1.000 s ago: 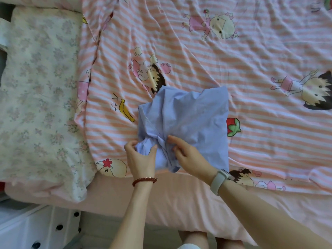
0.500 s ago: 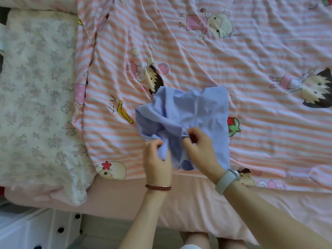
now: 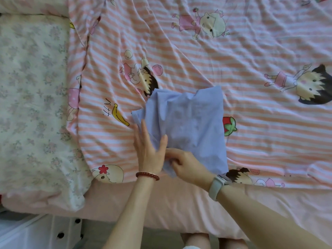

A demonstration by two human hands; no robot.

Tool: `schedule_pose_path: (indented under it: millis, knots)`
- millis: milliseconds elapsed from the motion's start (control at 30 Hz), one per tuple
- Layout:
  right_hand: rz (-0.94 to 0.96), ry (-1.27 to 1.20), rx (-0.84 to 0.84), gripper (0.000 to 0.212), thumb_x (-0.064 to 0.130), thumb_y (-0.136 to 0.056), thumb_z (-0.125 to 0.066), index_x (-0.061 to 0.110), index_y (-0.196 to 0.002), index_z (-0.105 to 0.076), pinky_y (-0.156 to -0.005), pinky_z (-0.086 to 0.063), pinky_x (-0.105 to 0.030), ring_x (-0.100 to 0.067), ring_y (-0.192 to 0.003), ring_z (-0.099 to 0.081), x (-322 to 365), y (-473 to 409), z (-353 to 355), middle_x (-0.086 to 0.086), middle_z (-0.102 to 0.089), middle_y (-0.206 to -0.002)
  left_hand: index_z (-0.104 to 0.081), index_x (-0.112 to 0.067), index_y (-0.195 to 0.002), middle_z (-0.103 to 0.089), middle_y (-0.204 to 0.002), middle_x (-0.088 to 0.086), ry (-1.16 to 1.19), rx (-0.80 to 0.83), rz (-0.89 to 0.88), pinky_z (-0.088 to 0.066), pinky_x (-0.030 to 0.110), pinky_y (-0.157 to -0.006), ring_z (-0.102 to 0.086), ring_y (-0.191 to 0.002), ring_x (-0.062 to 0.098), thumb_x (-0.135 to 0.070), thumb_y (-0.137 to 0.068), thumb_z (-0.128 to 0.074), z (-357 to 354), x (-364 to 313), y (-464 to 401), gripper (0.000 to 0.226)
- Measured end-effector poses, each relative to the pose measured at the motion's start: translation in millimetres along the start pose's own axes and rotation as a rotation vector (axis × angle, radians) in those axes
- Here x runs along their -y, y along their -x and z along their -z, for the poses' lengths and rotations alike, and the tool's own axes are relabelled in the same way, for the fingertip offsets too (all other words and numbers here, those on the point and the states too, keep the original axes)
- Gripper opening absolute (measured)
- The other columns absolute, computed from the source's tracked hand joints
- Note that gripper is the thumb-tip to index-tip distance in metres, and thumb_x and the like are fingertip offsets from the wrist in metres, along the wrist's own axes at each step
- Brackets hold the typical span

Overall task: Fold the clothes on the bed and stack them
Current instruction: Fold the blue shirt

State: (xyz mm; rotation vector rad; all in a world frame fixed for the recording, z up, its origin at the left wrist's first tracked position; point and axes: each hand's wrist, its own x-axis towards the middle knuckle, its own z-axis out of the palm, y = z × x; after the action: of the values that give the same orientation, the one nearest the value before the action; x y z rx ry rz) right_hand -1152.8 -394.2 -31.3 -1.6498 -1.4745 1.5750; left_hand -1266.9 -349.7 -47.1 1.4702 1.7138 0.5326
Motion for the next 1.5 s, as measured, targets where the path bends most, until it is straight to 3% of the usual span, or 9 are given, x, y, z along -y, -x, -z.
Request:
schedule_pose_path:
  millis: [100,167,333,500,667,833,1100,1367,1500]
  knots:
    - [0.058,0.110,-0.526,0.039,0.017,-0.073,-0.033,0.004,-0.087,-0.067,-0.069,-0.042,-0.023,-0.012,-0.078,-0.052,-11.0,20.9,22.0,-0.010,-0.066,-0.086,0.008,-0.029,-0.146,0.013,-0.156,0.012,-0.291,0.088,-0.015,-0.004,0.037,-0.115,0.005,-0.144,0.026,-0.077,-0.065,-0.022,-24.8,-5.6,-8.8,0.098]
    - [0.040,0.387,-0.739,0.039,0.018,-0.079,-0.037,0.006,-0.103,-0.065,-0.075,-0.042,-0.028,-0.018,-0.092,-0.051,-32.1,26.8,37.5,-0.011,-0.063,-0.102,0.002,-0.027,-0.149,0.012,-0.157,0.010,-0.366,0.103,0.104,-0.009,0.045,-0.114,0.003,-0.144,0.027,-0.082,-0.059,-0.018,-36.1,-2.2,-21.0,0.107]
    - [-0.235,0.552,-0.522,0.068,0.053,-0.082,-0.030,0.024,-0.144,-0.033,-0.105,-0.028,-0.051,-0.038,-0.135,-0.028,-81.4,1.7,55.0,-0.019,-0.028,-0.149,0.001,-0.025,-0.150,0.003,-0.157,0.008,-0.406,0.078,0.181,-0.013,0.048,-0.111,-0.005,-0.143,0.027,-0.080,-0.069,-0.039,-47.4,6.2,-49.3,0.106]
    - [-0.163,-0.308,-0.768,0.058,0.034,-0.088,-0.056,0.012,-0.137,-0.035,-0.097,-0.044,-0.042,-0.024,-0.112,-0.054,-80.7,-2.3,71.6,-0.009,-0.053,-0.126,-0.037,-0.002,-0.134,-0.043,-0.134,0.019,-0.073,-0.402,0.258,-0.033,0.042,-0.099,-0.037,-0.125,0.036,-0.036,-0.065,-0.081,-40.7,-2.9,-33.1,0.088]
    - [-0.319,-0.372,-0.532,0.041,0.025,-0.088,-0.062,0.015,-0.126,-0.050,-0.092,-0.046,-0.033,-0.016,-0.108,-0.058,-71.7,-3.4,74.8,0.002,-0.060,-0.118,-0.053,0.001,-0.114,-0.060,-0.111,0.021,-0.212,-0.042,0.485,-0.045,0.044,-0.090,-0.056,-0.105,0.037,-0.078,-0.059,-0.052,-29.0,-10.1,-28.6,0.096]
    - [-0.264,-0.394,-0.613,0.040,0.016,-0.086,-0.063,0.009,-0.122,-0.046,-0.084,-0.044,-0.028,-0.018,-0.105,-0.057,-51.0,-1.0,75.1,-0.001,-0.058,-0.113,-0.037,-0.008,-0.053,-0.040,-0.051,0.007,-0.136,0.131,0.271,-0.031,0.030,-0.058,-0.045,-0.064,0.025,-0.033,-0.087,-0.062,-12.3,-23.5,-45.0,0.048]
    - [-0.197,-0.481,-0.743,0.036,0.007,-0.088,-0.060,0.018,-0.118,-0.043,-0.069,-0.042,-0.002,0.008,-0.089,-0.052,-28.5,82.5,73.6,0.018,-0.053,-0.102,-0.052,-0.002,-0.121,-0.057,-0.108,0.003,0.130,0.275,0.097,-0.040,0.022,-0.085,-0.053,-0.105,0.017,-0.013,-0.093,-0.053,-1.7,-70.5,6.7,0.030]
    - [-0.225,-0.450,-0.992,0.039,0.011,-0.090,-0.059,0.020,-0.120,-0.037,-0.075,-0.036,0.002,0.026,-0.092,-0.046,-22.9,241.6,71.7,0.026,-0.043,-0.109,-0.053,-0.003,-0.115,-0.059,-0.109,0.008,0.143,0.216,0.066,-0.033,0.016,-0.072,-0.054,-0.101,0.020,-0.012,-0.092,-0.055,-32.5,-121.5,148.5,0.024]
    - [-0.265,-0.512,-1.180,0.038,0.016,-0.090,-0.058,0.022,-0.121,-0.038,-0.081,-0.038,-0.005,0.003,-0.102,-0.051,-39.2,320.7,81.9,0.022,-0.047,-0.111,-0.048,-0.013,-0.096,-0.057,-0.093,0.003,0.103,0.338,-0.027,-0.032,0.020,-0.067,-0.055,-0.091,0.021,-0.013,-0.093,-0.054,-72.2,-165.2,204.0,0.007]
